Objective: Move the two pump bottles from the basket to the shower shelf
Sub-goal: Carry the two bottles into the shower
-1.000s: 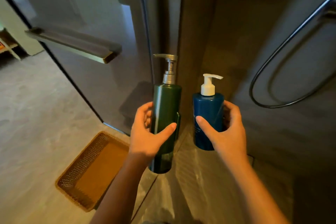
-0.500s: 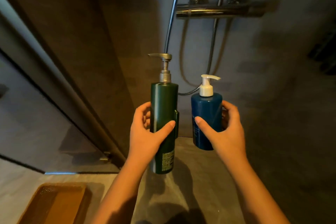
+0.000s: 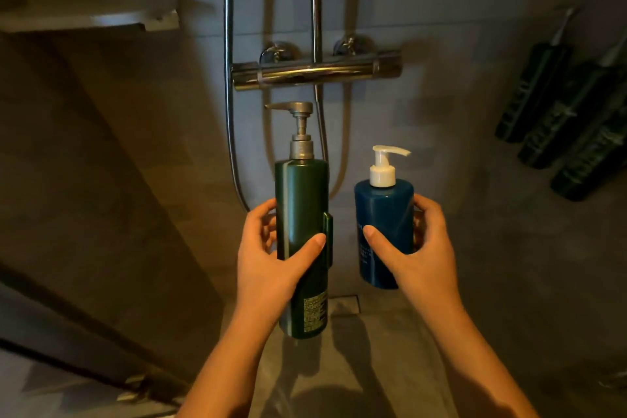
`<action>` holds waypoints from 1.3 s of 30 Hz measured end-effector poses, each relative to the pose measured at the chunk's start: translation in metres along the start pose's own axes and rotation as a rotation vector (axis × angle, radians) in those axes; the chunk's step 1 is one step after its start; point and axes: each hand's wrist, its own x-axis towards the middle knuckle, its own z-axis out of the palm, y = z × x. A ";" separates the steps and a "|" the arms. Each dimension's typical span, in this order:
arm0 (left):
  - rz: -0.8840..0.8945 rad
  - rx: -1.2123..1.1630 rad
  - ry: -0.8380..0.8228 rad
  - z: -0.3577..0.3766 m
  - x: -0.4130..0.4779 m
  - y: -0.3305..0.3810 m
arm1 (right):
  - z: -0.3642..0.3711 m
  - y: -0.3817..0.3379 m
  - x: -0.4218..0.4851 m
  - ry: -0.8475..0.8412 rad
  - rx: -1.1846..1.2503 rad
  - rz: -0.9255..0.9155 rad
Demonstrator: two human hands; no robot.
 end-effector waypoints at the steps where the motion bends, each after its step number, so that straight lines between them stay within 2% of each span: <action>1: 0.010 -0.012 0.004 0.004 0.012 0.000 | 0.002 0.001 0.014 -0.014 -0.002 -0.012; 11: 0.117 -0.084 0.187 0.003 0.123 0.019 | 0.040 -0.030 0.139 -0.170 0.001 -0.105; 20: 0.167 -0.017 0.351 -0.019 0.174 0.036 | 0.100 -0.061 0.205 -0.365 0.148 -0.320; 32: 0.220 0.222 0.783 -0.064 0.201 0.072 | 0.175 -0.105 0.255 -0.653 0.421 -0.454; 39: 0.224 0.285 0.893 -0.114 0.212 0.097 | 0.225 -0.133 0.262 -0.715 0.515 -0.459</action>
